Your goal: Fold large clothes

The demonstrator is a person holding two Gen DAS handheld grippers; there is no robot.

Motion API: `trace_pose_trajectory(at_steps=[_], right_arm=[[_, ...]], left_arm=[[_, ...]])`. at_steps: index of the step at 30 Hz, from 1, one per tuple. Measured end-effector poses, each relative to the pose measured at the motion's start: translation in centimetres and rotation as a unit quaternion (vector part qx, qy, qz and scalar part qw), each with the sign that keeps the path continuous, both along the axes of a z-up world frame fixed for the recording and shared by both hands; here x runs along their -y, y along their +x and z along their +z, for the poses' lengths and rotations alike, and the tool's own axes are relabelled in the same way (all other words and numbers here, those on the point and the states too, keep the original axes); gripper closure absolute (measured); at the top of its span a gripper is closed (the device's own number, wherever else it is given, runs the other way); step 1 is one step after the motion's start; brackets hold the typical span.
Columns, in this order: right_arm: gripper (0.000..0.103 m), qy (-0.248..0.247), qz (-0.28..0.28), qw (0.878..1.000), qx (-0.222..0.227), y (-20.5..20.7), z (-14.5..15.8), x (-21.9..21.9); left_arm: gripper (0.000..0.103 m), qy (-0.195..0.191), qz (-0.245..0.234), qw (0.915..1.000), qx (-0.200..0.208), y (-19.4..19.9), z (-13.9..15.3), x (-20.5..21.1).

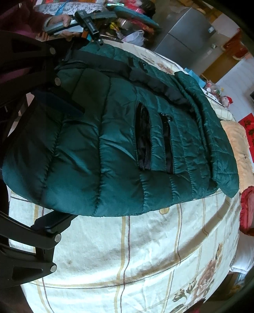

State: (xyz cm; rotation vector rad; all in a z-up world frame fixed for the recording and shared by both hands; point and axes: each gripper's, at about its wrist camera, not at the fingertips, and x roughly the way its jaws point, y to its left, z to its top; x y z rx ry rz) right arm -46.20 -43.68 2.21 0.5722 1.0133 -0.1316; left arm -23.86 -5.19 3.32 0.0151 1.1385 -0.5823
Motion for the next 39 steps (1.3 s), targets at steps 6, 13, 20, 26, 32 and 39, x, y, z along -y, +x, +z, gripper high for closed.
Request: trace_pose_trajectory(at_steps=[6, 13, 20, 26, 32, 39], right_arm=[[0.014, -0.005, 0.005, 1.000, 0.002, 0.0, 0.1, -0.2], [0.012, -0.017, 0.011, 1.000, 0.011, 0.2, -0.1, -0.6], [0.037, -0.066, 0.053, 0.996, 0.004, 0.6, 0.2, -2.1], [0.059, -0.058, 0.058, 0.996, 0.024, 0.3, 0.2, -1.5], [0.082, -0.050, 0.044, 0.996, 0.051, 0.2, 1.6, -1.0], [0.087, -0.032, 0.036, 0.993, 0.111, 1.4, 5.7, 0.2]], left_arm=[[0.019, 0.001, 0.001, 1.0000, 0.001, -0.1, 0.0, 0.1], [0.019, 0.002, 0.001, 1.0000, 0.002, 0.0, 0.0, 0.0], [0.018, 0.005, -0.001, 1.0000, 0.007, -0.1, -0.1, 0.1], [0.016, 0.017, -0.016, 0.9996, 0.016, -0.4, -0.2, 0.7], [0.075, 0.002, -0.018, 0.9996, 0.022, -0.4, 0.8, 0.3], [0.088, -0.047, -0.015, 0.9973, 0.054, 1.0, 5.0, 0.0]])
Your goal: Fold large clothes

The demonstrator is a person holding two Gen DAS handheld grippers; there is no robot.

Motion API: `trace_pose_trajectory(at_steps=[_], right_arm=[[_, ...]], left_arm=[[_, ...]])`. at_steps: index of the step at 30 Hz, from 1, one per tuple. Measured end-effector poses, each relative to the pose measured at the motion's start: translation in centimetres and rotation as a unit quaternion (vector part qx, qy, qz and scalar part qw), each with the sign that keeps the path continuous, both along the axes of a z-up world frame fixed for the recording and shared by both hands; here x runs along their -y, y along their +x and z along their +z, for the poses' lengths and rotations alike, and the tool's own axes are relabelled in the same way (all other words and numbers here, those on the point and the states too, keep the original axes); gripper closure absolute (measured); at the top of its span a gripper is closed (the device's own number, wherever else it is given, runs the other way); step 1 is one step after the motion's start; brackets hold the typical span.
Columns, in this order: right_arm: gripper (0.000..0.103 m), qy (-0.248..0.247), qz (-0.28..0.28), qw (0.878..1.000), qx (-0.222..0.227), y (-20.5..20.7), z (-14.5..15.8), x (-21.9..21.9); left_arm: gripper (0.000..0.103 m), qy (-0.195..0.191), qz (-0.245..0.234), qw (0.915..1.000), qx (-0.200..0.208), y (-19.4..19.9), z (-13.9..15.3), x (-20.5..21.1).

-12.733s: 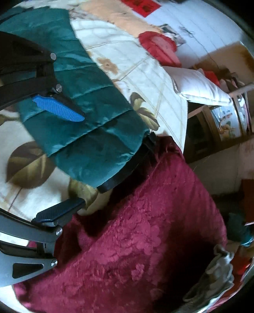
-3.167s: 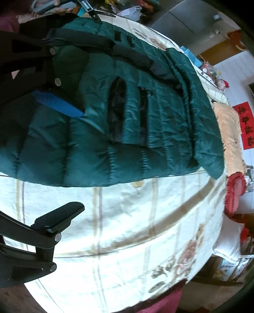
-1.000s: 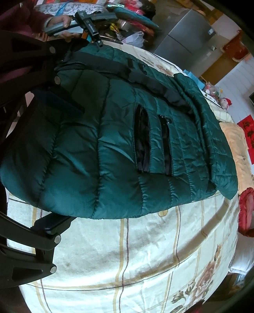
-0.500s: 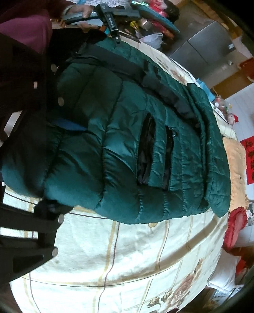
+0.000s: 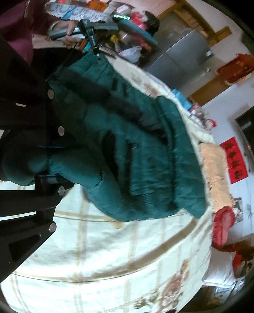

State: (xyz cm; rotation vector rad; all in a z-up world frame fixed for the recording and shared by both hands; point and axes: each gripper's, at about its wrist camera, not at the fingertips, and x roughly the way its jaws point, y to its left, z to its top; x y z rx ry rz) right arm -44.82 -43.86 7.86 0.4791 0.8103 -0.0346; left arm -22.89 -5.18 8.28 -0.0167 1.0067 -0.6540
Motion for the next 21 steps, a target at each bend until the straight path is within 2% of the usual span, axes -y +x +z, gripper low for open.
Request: trace_pose_trajectory(at_steps=[5, 11, 16, 21], right_arm=[[0.087, -0.002, -0.001, 0.999, 0.040, 1.5, 3.0, 1.0], [0.088, -0.003, -0.024, 0.996, 0.081, 4.8, 6.1, 3.4], [0.088, 0.008, -0.049, 0.994, 0.093, 8.1, 7.6, 6.1], [0.088, 0.016, -0.086, 0.992, 0.089, 12.9, 7.9, 9.5]], left_arm=[[0.088, -0.030, 0.006, 0.9992, 0.026, 1.5, 3.0, 0.2], [0.088, -0.071, 0.035, 0.9954, 0.054, 5.8, 6.5, 1.8], [0.088, -0.091, 0.057, 0.9914, 0.074, 10.3, 8.6, 4.6], [0.088, -0.089, 0.082, 0.9900, 0.073, 15.7, 9.1, 8.2]])
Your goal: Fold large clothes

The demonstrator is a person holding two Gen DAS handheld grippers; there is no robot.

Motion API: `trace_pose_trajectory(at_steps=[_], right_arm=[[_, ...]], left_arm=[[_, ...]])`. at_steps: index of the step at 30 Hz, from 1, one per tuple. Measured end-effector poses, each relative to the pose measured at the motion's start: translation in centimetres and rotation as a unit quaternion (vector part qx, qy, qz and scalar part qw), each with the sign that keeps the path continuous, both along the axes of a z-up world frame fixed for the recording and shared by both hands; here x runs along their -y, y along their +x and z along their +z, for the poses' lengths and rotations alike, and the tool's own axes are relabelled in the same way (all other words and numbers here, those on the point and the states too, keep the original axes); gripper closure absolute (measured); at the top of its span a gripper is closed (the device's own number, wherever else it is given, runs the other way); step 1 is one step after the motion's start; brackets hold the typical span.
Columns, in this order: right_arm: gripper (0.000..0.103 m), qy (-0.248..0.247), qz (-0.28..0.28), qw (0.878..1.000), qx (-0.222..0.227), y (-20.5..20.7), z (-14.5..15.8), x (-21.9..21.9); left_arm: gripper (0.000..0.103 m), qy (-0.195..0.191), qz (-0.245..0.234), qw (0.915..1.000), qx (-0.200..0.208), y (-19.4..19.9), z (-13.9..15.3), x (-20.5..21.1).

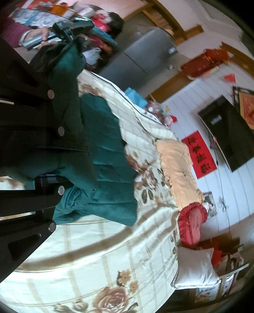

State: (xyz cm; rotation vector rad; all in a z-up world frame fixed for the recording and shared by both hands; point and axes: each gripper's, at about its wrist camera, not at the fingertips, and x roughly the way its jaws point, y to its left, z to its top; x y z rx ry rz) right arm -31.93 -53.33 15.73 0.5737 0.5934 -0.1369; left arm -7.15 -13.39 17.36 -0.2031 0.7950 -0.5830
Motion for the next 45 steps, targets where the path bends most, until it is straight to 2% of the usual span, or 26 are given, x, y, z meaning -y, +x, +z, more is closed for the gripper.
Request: trace_pose_trajectory(at_steps=[5, 10, 13, 17, 19, 21, 22, 23, 25, 26, 27, 29, 31, 32, 34, 37, 40, 42, 45], right_arm=[[0.088, 0.008, -0.025, 1.000, -0.015, 5.1, -0.5, 3.3], [0.088, 0.019, -0.066, 0.996, -0.051, 9.8, -3.3, 6.7], [0.088, 0.032, -0.083, 0.994, -0.057, 11.8, -5.4, 8.3], [0.085, 0.021, -0.088, 0.994, -0.066, 14.2, -7.0, 9.1], [0.082, 0.037, -0.092, 0.993, -0.069, 14.7, -7.2, 9.7], [0.072, 0.066, -0.094, 0.992, -0.051, 14.4, -6.7, 10.4], [0.059, 0.075, -0.094, 0.992, -0.040, 14.1, -6.4, 10.4], [0.047, 0.084, -0.094, 0.992, -0.019, 13.3, -5.6, 10.6], [0.034, 0.081, -0.105, 0.991, 0.008, 12.0, -4.3, 10.5], [0.031, 0.072, -0.115, 0.991, 0.016, 11.3, -3.6, 10.3], [0.030, 0.061, -0.118, 0.991, 0.023, 10.7, -2.7, 9.9], [0.030, 0.041, -0.100, 0.993, 0.038, 9.9, -1.3, 8.3], [0.030, 0.003, -0.074, 0.997, 0.034, 10.5, -0.3, 6.2], [0.030, -0.038, -0.045, 0.998, 0.022, 11.4, 0.2, 4.1], [0.030, -0.083, -0.009, 0.996, -0.006, 13.4, -0.1, 1.4], [0.031, -0.139, 0.034, 0.988, -0.053, 17.5, -2.0, -2.2], [0.031, -0.191, 0.038, 0.975, -0.103, 21.9, -4.9, -4.0], [0.031, -0.207, 0.032, 0.970, -0.120, 23.7, -6.4, -4.0], [0.031, -0.186, 0.034, 0.972, -0.142, 25.6, -8.3, -2.9]], left_arm=[[0.088, 0.025, 0.021, 0.9995, 0.006, 4.9, -0.6, 3.8], [0.088, 0.062, 0.056, 0.9964, -0.015, 9.9, -4.1, 6.6], [0.088, 0.062, 0.068, 0.9953, -0.031, 11.8, -6.3, 7.2], [0.086, 0.047, 0.077, 0.9950, -0.044, 13.3, -7.1, 8.0], [0.084, 0.039, 0.067, 0.9951, -0.062, 14.2, -7.0, 8.0], [0.078, 0.018, 0.048, 0.9953, -0.082, 14.7, -6.4, 7.5], [0.074, -0.004, 0.031, 0.9954, -0.091, 14.8, -5.8, 7.0], [0.065, -0.019, 0.019, 0.9953, -0.093, 14.9, -5.3, 6.8], [0.047, -0.048, 0.010, 0.9953, -0.083, 14.7, -3.7, 5.6], [0.032, -0.056, 0.019, 0.9960, -0.067, 14.3, -2.8, 4.9], [0.023, -0.064, 0.027, 0.9964, -0.047, 13.7, -1.8, 4.2], [0.023, -0.069, 0.027, 0.9970, -0.021, 12.2, -0.6, 3.8], [0.023, -0.053, 0.021, 0.9984, -0.003, 10.9, -0.3, 4.5], [0.023, -0.040, 0.020, 0.9990, 0.005, 10.1, -0.4, 5.3], [0.023, 0.003, 0.021, 0.9997, 0.015, 9.1, -1.2, 7.3], [0.023, 0.070, 0.027, 0.9971, 0.005, 9.3, -3.5, 10.2], [0.023, 0.143, 0.047, 0.9884, -0.022, 11.1, -7.2, 12.5], [0.020, 0.158, 0.058, 0.9852, -0.036, 12.2, -8.9, 12.7], [0.016, 0.146, 0.067, 0.9856, -0.052, 13.7, -10.2, 12.5]])
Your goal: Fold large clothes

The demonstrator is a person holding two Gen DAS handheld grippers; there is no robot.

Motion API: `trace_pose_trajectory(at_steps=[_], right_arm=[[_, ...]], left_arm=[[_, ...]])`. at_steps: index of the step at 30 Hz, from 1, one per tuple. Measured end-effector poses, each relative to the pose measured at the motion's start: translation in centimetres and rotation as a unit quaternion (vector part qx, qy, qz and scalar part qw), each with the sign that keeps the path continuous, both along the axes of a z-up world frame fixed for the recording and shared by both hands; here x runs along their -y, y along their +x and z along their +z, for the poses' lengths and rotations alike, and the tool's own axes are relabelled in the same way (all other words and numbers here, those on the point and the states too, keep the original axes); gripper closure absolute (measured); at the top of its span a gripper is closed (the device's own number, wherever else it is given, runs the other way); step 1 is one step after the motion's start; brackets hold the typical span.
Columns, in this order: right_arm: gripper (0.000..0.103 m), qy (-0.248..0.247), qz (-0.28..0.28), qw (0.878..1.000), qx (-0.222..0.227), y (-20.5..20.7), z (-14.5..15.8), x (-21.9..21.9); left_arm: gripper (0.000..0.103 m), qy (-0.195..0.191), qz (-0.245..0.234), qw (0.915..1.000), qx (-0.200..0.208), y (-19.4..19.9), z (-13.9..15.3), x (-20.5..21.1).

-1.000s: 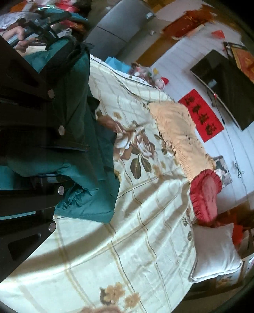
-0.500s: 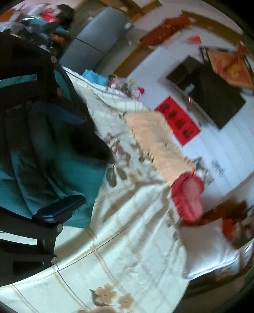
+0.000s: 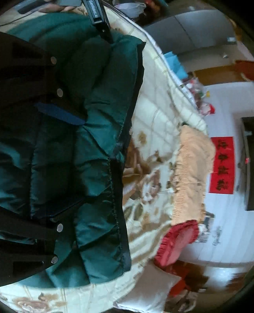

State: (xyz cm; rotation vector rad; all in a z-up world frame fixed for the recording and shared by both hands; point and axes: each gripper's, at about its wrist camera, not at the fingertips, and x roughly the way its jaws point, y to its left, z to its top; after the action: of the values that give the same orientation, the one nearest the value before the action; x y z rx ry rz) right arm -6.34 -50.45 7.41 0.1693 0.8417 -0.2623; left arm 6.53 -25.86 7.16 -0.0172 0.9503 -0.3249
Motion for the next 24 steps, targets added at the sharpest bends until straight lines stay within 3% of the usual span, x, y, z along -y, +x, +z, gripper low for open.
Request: trace_pose_trajectory(at_steps=[2, 7, 10, 13, 17, 20, 24], right_arm=[[0.030, 0.020, -0.005, 1.000, -0.008, 1.0, -1.2, 1.1], [0.030, 0.031, -0.009, 0.999, -0.009, 1.4, -2.0, 1.5], [0.031, 0.027, -0.010, 1.000, -0.009, 0.2, -0.4, 1.0], [0.031, 0.025, -0.010, 0.999, 0.026, -2.1, 1.9, 1.1], [0.031, -0.016, -0.041, 0.998, 0.041, -4.7, 3.5, 2.7], [0.031, -0.040, -0.073, 0.996, 0.009, -4.8, 2.3, 4.7], [0.030, -0.009, -0.101, 0.995, 0.000, -4.4, -0.6, 7.0]], left_arm=[[0.011, 0.003, 0.007, 1.0000, -0.003, 0.6, -0.7, 0.1], [0.011, 0.006, 0.006, 1.0000, -0.003, 0.5, -1.3, 0.2], [0.011, 0.014, 0.002, 0.9999, 0.004, 0.2, -1.2, 0.5], [0.011, 0.013, 0.004, 0.9999, 0.004, 0.2, -1.3, 0.7], [0.011, 0.015, 0.003, 0.9999, 0.007, 0.3, -1.2, 0.7], [0.010, 0.019, 0.004, 0.9997, 0.012, 0.3, -1.3, 0.8], [0.009, 0.024, 0.003, 0.9995, 0.019, 0.4, -1.4, 1.2]])
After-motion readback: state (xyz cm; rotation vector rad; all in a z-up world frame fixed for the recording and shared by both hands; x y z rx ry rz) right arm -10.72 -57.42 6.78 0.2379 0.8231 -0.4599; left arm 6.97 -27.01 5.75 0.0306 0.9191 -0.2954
